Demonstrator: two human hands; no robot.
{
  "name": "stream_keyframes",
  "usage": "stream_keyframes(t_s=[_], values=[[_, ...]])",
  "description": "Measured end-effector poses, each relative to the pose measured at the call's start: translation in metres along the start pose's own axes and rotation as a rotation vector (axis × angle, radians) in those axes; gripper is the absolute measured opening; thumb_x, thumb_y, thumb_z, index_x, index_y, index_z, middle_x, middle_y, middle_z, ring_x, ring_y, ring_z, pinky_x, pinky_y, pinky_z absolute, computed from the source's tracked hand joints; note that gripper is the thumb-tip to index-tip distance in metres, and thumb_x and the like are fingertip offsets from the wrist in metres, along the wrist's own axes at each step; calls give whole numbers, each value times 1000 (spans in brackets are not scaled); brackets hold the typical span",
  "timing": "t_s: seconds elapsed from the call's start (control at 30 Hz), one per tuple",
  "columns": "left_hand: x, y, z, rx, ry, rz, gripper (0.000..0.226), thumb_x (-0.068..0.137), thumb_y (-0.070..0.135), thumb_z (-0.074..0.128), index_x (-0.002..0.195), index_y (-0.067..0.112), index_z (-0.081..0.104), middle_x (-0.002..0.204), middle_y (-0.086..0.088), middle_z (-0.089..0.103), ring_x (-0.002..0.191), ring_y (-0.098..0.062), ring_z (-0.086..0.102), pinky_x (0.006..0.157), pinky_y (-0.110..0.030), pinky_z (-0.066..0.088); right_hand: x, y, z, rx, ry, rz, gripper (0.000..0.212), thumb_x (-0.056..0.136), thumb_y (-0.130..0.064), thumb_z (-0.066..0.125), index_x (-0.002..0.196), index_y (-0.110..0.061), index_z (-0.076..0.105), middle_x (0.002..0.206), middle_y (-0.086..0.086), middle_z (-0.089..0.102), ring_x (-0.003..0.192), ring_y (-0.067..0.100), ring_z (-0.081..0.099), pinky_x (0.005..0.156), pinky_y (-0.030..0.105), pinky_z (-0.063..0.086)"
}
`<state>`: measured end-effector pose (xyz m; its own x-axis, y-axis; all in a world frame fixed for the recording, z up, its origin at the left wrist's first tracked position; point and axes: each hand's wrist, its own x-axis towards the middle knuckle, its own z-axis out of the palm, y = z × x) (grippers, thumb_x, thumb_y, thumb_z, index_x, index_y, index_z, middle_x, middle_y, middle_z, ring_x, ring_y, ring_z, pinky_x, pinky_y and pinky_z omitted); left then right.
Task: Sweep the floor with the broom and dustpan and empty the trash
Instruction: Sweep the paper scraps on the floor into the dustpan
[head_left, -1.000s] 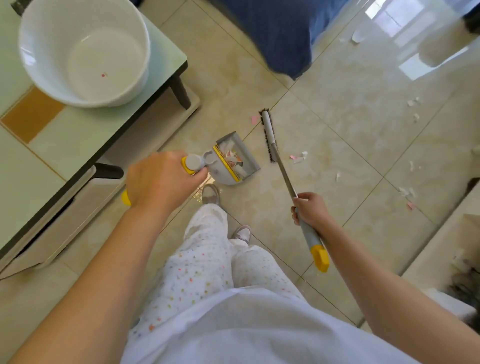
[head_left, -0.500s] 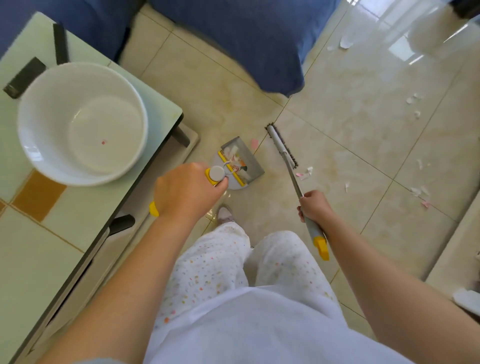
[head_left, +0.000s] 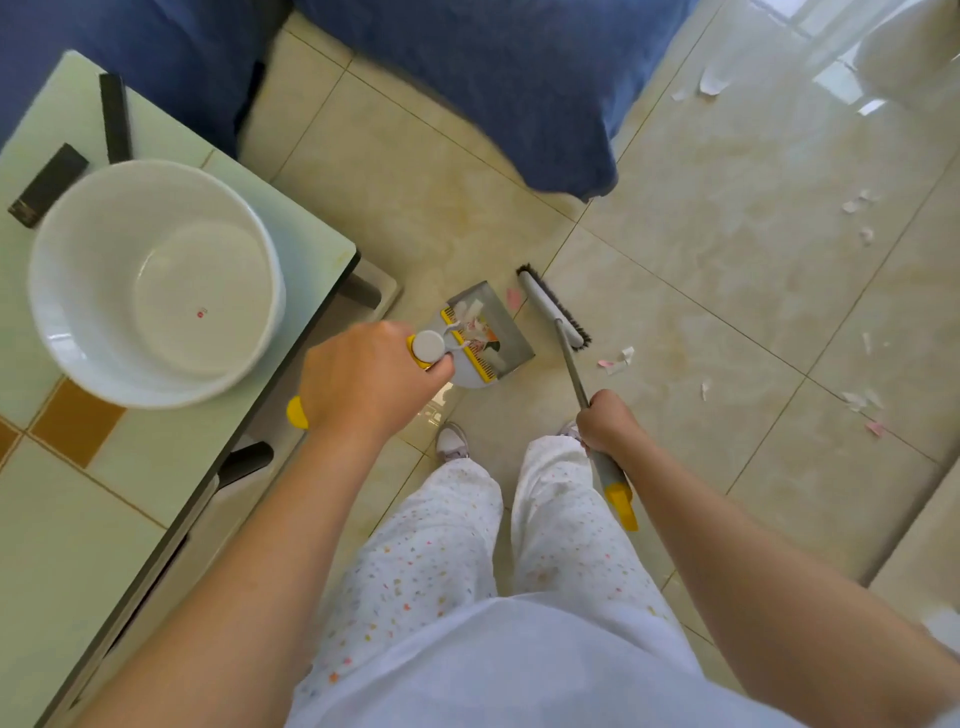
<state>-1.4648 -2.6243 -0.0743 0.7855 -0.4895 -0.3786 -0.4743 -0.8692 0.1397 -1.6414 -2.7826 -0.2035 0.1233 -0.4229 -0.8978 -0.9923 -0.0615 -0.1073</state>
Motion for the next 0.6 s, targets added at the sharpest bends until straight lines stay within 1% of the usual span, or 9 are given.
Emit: stream_keyframes(t_s=[0.07,0.1,0.17,0.2,0.23,0.3,0.37,0.47,0.6], values=[[1,3,-1,2,2,-9,42,77,51,57,57,14,53,50,-2,51,49,-24,47,47,-24,35,0,6,0,89,-36,0,8,87,1,37,89,-2,44,79,19,52,55,26,51,50,28,44],[0,4,-2,5,3,-14,42,77,50,57,56,14,52,50,-2,51,49,-24,47,47,-24,35,-1,10,-4,138,-58,1,9,87,2,37,85,-2,45,75,19,52,50,25,51,49,29,46],[-1,8,-4,17,2,-17,42,78,52,57,58,15,55,50,-1,52,49,-24,48,47,-25,38,-8,19,-12,205,-100,7,14,89,3,36,82,-4,46,68,15,48,32,19,43,39,22,41],[-1,8,-5,23,1,-19,41,78,53,57,59,16,56,50,-1,52,51,-24,50,48,-26,40,-14,23,-16,224,-120,-1,15,89,4,36,83,-3,48,67,14,47,28,16,40,36,18,37],[-2,10,-6,22,0,-19,41,78,54,57,59,16,57,51,0,53,52,-24,51,49,-27,42,-21,28,-19,233,-134,-15,16,90,4,35,86,-2,50,67,14,47,30,16,40,34,16,35],[-2,9,-9,8,-5,-25,42,78,53,58,58,17,56,51,0,54,53,-25,53,49,-27,43,-35,39,-21,284,-146,-29,21,90,4,33,97,0,52,67,13,46,40,20,40,35,19,34],[-5,6,-10,-12,-17,-32,43,78,53,59,54,18,52,49,0,53,52,-24,52,48,-25,39,-42,49,-18,361,-152,-18,26,90,4,31,105,-1,51,65,11,44,44,21,39,36,21,33],[-14,5,-10,-44,-50,-38,46,79,54,59,48,23,45,47,2,49,49,-21,47,47,-23,34,-44,61,-17,417,-132,3,34,91,2,30,117,-2,51,64,11,45,46,21,40,35,21,35],[-29,5,-10,-55,-61,-5,48,79,54,61,49,19,46,47,-1,49,48,-22,47,46,-23,34,-44,75,-26,443,-66,15,32,92,2,31,117,4,51,67,13,46,47,21,41,36,23,36]])
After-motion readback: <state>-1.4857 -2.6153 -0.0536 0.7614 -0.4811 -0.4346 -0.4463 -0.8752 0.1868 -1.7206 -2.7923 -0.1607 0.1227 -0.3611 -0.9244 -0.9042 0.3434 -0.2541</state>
